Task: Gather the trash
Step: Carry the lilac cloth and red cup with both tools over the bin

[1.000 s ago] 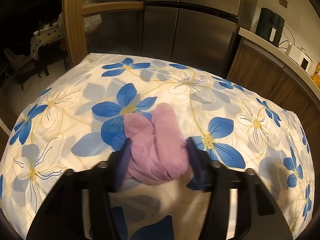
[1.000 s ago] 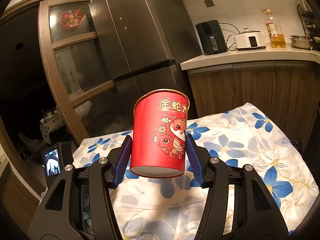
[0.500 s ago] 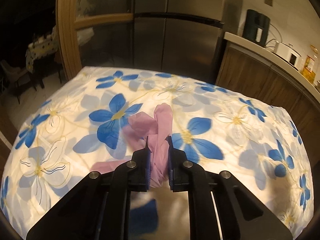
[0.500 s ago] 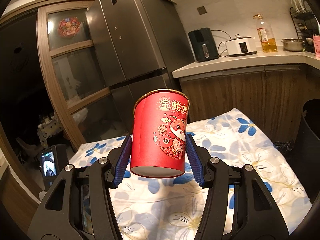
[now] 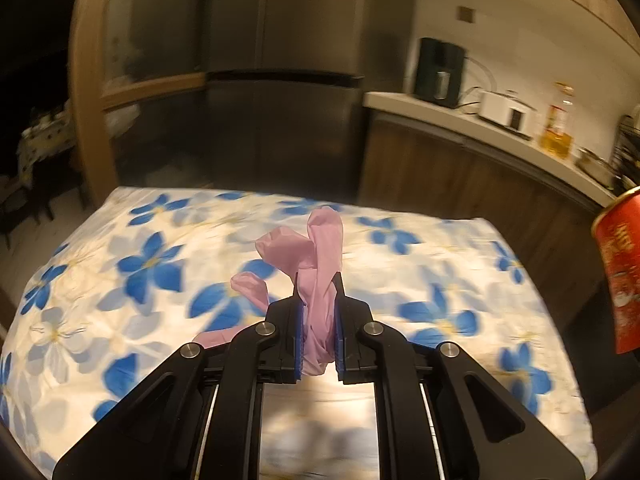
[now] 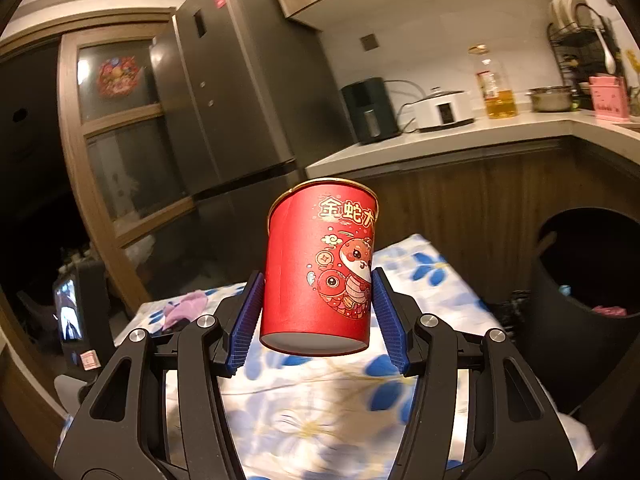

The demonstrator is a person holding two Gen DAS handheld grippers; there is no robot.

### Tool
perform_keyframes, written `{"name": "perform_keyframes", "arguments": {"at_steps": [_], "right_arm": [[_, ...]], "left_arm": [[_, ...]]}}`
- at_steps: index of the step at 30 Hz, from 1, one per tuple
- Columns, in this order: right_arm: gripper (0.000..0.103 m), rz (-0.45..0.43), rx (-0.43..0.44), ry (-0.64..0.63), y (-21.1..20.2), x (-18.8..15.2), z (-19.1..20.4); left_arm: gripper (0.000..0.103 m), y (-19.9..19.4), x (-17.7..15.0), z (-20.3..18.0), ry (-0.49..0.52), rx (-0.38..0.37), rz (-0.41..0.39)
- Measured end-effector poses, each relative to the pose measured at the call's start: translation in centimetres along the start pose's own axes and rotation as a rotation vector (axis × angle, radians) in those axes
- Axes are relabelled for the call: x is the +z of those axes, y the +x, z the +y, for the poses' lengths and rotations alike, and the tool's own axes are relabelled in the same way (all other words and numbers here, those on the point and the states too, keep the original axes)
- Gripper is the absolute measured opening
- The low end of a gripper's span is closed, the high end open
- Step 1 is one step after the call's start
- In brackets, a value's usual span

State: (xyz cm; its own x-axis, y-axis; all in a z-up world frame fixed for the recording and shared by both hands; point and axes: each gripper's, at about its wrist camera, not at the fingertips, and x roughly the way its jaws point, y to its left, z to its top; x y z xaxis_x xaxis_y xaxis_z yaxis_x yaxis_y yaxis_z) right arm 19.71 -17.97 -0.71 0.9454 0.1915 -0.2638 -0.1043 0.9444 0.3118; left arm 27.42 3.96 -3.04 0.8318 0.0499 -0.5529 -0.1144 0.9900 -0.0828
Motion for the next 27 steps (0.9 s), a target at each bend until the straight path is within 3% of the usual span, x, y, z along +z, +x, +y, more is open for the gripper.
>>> {"name": "perform_keyframes", "arguments": {"at_steps": [11,27], "right_arm": [[0.054,-0.062,-0.13,0.048,-4.9,1.6,-7.6],[0.054,-0.11,-0.362,0.119,-8.7,2.9,-18.9]], "left_arm": [[0.012,-3.3,-0.5,-12.4,0.128,-0.17,-0.048],[0.012,-5.2,-1.7,-26.7,0.271,-0.394,-0.063]]}}
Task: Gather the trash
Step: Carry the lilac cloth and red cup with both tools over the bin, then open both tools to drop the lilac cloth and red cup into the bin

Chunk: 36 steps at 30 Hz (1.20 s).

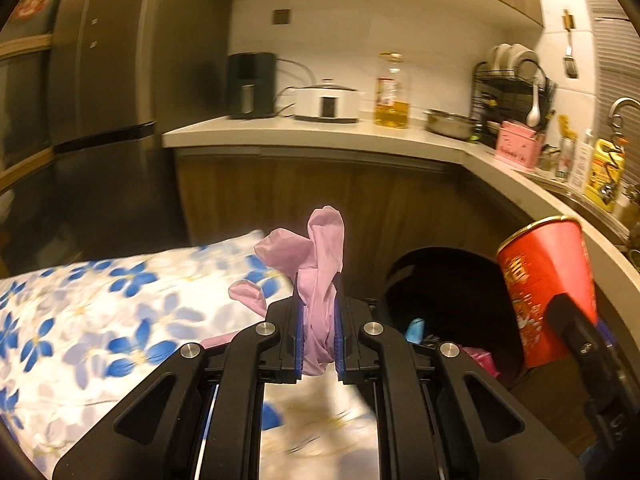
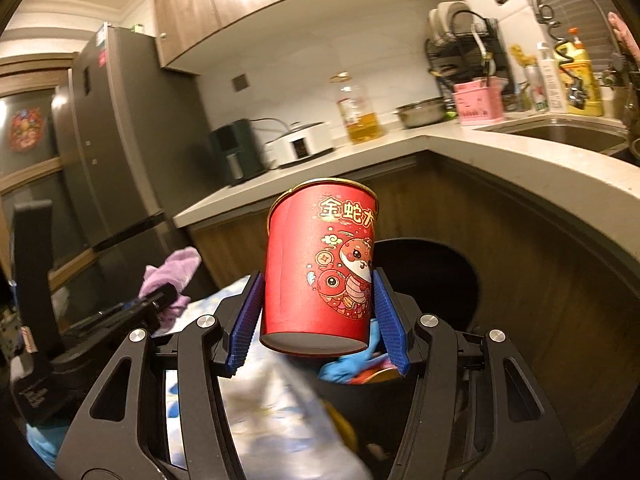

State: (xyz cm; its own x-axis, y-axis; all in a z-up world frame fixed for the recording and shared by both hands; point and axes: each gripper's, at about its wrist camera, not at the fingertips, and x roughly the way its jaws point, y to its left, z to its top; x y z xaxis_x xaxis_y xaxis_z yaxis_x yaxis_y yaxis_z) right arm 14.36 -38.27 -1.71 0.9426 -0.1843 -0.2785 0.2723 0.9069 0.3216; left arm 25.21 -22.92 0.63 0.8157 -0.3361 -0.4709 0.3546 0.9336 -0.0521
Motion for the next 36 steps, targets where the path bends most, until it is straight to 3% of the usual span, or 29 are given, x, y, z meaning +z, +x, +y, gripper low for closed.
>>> {"name": "perform_keyframes", "arguments": {"at_steps": [9,21,23,25,30,32,34,36], "right_arm": [[0.054,0.01,-0.074,-0.002,2.3,0.9,-3.2],[0.058,0.027,-0.115,-0.031,4.8,1.0,-4.8],[0.061,0.029,-0.129,-0.036,5.0,0.9,-5.0],[0.067,0.03,-0.141,-0.04,5.0,0.8,-5.2],[0.069,0.025,-0.174,-0.035,4.5,0.6,-6.0],[0.07,0.028,-0.187,-0.028,4.2,0.5,-6.2],[0.071,0.037,-0.195,-0.018,3.8,0.5,-6.4],[0.074,0.039,-0.206,-0.021,3.3,0.4,-6.2]], "left_arm": [[0.012,3.0,1.6,-5.7,0.06,-0.133,-0.009],[0.016,5.2,1.9,-7.4,0.062,-0.18,0.004],[0.021,5.3,1.8,-7.4,0.063,-0.183,0.002],[0.036,5.5,1.6,-7.5,0.067,-0.184,0.002],[0.064,5.2,1.3,-7.0,0.05,-0.184,-0.014],[0.068,5.1,1.1,-6.5,0.035,-0.187,-0.008],[0.08,4.9,0.9,-6.2,0.028,-0.183,-0.005],[0.084,4.3,0.7,-5.7,0.027,-0.168,-0.008]]}}
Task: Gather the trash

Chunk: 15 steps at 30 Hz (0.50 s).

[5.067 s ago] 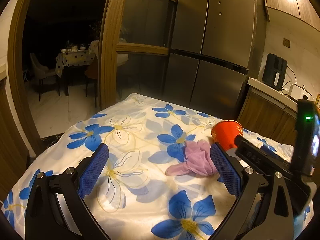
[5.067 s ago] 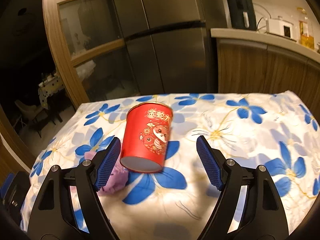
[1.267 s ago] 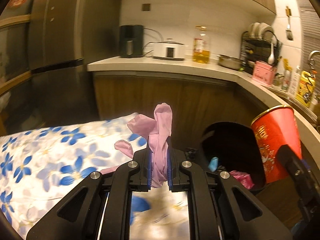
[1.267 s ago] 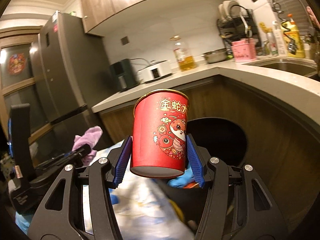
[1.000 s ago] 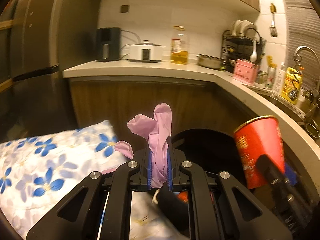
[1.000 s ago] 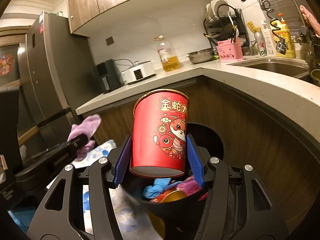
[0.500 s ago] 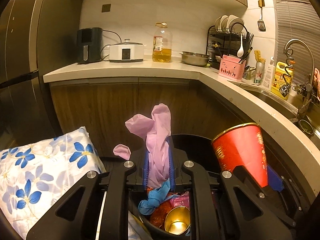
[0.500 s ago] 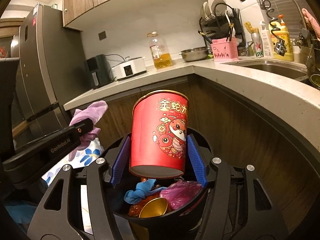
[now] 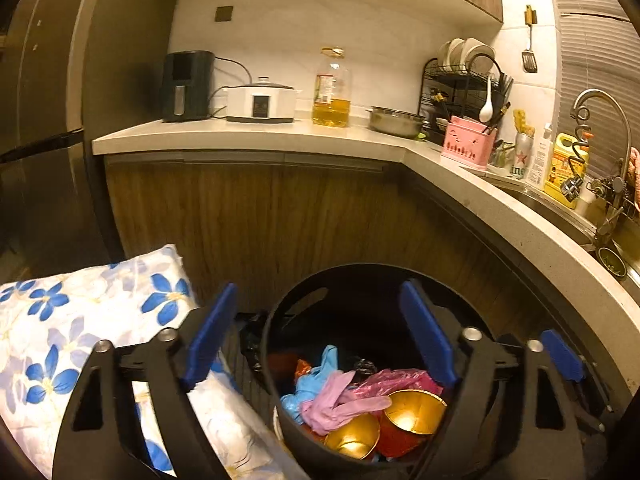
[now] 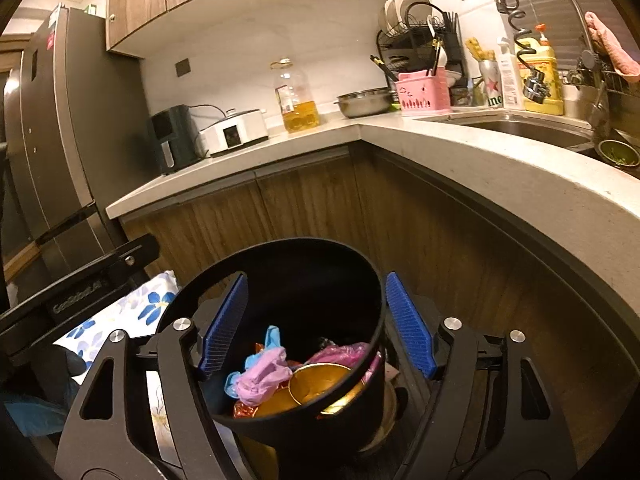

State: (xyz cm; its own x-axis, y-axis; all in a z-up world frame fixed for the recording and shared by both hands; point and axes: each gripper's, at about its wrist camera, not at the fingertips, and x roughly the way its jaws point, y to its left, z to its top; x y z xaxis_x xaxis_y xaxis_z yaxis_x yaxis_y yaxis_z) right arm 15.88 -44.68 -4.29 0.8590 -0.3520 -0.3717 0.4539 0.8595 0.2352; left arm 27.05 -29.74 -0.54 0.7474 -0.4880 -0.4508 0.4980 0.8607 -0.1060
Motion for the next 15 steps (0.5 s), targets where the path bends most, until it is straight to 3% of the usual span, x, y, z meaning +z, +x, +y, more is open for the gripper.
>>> {"name": "perform_keyframes", "arguments": {"at_steps": [9,15], "right_arm": [[0.095,0.017,0.015,-0.089,-3.4,-0.5,2.7],[0.097,0.039,0.007,-0.129,-6.3,-1.0,4.1]], "left_arm": [[0.097,-4.8,-2.1,2.1,0.014,0.113,-0.016],[0.097,-9.3,-3.5,4.1,0.012,0.209,-0.03]]}}
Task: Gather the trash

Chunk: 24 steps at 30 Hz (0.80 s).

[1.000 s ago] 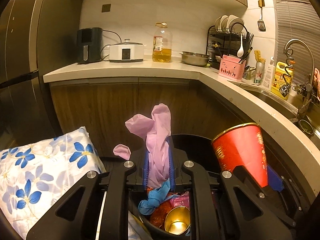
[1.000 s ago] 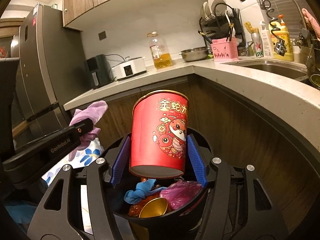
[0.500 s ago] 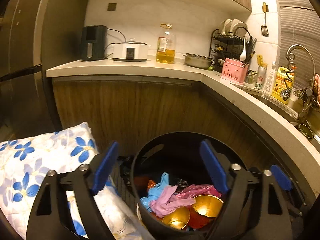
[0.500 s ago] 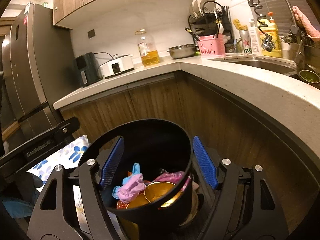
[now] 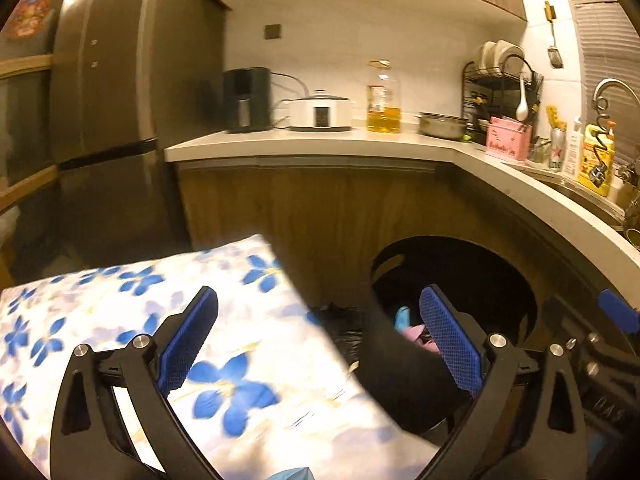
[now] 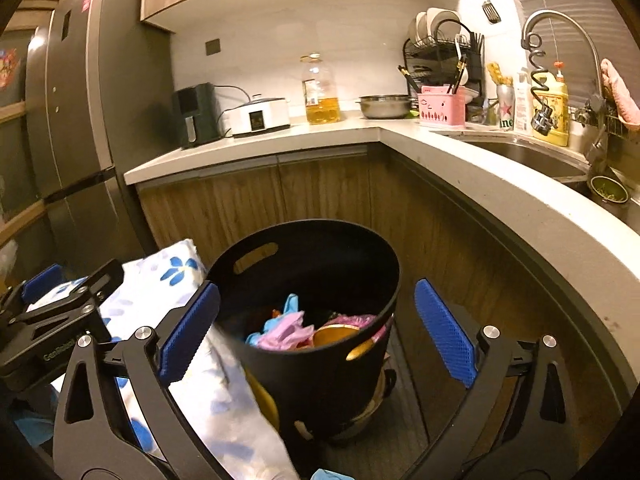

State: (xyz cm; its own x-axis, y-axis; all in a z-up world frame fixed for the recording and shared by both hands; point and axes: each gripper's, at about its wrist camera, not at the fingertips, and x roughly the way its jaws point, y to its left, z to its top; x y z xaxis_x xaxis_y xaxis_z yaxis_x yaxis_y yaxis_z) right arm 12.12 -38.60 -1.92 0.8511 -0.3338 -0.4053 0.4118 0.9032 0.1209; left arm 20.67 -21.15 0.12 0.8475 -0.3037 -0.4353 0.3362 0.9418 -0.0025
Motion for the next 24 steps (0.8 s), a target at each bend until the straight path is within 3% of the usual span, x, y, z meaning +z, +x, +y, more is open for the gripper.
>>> {"name": "perform_keyframes", "arguments": {"at_steps": [10,24], "right_arm": [[0.098,0.007,-0.013,-0.048,-6.5,-1.9,2.4],[0.098,-0.016,0.04,-0.112,-14.1,-5.0,4.8]], "left_arm": [[0.097,-6.8,-2.6,3.4,-0.049,0.043,-0.003],[0.097,-14.1,-5.0,5.6,-0.074,0.077,-0.066]]}}
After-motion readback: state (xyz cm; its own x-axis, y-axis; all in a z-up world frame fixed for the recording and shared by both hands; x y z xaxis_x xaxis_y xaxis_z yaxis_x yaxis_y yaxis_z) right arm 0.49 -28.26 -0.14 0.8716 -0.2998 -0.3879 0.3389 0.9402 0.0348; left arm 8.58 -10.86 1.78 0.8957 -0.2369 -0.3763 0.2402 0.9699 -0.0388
